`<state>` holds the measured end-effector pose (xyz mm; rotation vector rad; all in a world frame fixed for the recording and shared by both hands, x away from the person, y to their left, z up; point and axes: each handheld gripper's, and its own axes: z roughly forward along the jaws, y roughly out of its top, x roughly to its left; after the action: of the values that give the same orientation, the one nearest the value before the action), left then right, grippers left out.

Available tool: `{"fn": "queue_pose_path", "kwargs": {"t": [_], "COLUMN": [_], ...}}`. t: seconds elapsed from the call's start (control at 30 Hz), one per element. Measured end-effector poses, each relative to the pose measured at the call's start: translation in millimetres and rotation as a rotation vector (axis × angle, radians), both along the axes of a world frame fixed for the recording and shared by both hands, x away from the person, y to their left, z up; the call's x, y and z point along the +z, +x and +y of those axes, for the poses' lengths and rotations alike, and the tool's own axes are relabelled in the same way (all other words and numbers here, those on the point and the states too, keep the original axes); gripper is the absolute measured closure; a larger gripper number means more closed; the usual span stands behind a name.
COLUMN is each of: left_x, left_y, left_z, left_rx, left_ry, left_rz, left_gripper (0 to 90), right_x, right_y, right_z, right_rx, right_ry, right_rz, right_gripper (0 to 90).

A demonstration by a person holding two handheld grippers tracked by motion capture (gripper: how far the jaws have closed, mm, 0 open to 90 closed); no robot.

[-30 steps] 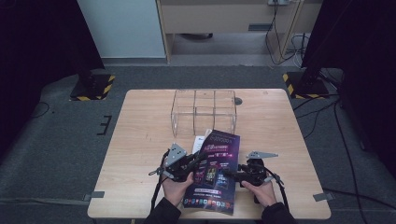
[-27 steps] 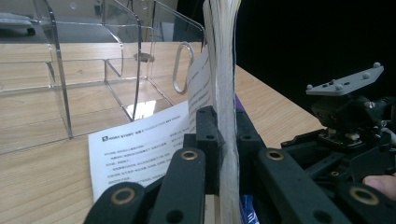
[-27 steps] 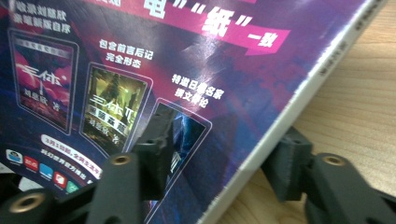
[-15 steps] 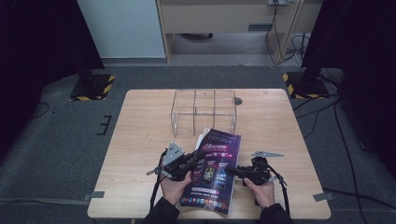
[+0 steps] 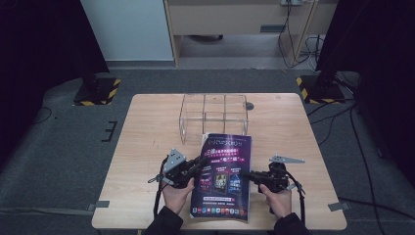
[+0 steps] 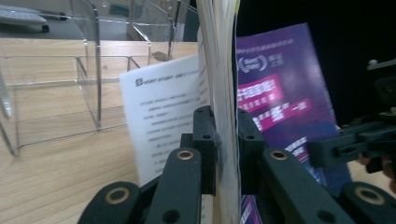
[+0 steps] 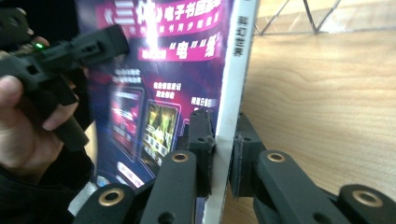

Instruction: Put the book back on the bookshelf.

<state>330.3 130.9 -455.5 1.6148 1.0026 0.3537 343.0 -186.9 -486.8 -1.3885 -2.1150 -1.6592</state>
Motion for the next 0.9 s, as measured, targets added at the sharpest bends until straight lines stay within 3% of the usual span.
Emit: {"fn": "queue_pose_path", "kwargs": {"t": [0.23,0.43,0.6,0.77,0.9], "left_x": [-5.0,-7.9,-13.4,-17.3,-29.7], "left_y": [0.9,3.0,4.1,2.6,-1.6], "left_z": [8.5,13.4,22.7,35.0,54.5], "left_rx": [-0.007,0.004,0.049,0.084,0.149], "left_ry": [-0.025,-0.026,0.0,0.036,0.11], "left_rz": [0.016,0.024,0.023,0.041,0.088], "left_gripper": [79.2,70.2,59.1,51.3,44.7], "right_x": [12.2,18.6,33.5,38.7,43.1], "right_y": [-3.0,-4.4,-7.6,-7.5,-5.5], "right_z": [-3.2,-3.2,-3.5,-1.6,-6.0], "right_rx": [0.009,0.022,0.035,0.022,0.006], "right_ry": [-0.015,-0.019,-0.019,-0.038,-0.009], "right_rz": [-0.041,-0.063,-0.122,-0.136,-0.143], "right_gripper": [83.0,83.1,83.1,83.1,83.2]}}
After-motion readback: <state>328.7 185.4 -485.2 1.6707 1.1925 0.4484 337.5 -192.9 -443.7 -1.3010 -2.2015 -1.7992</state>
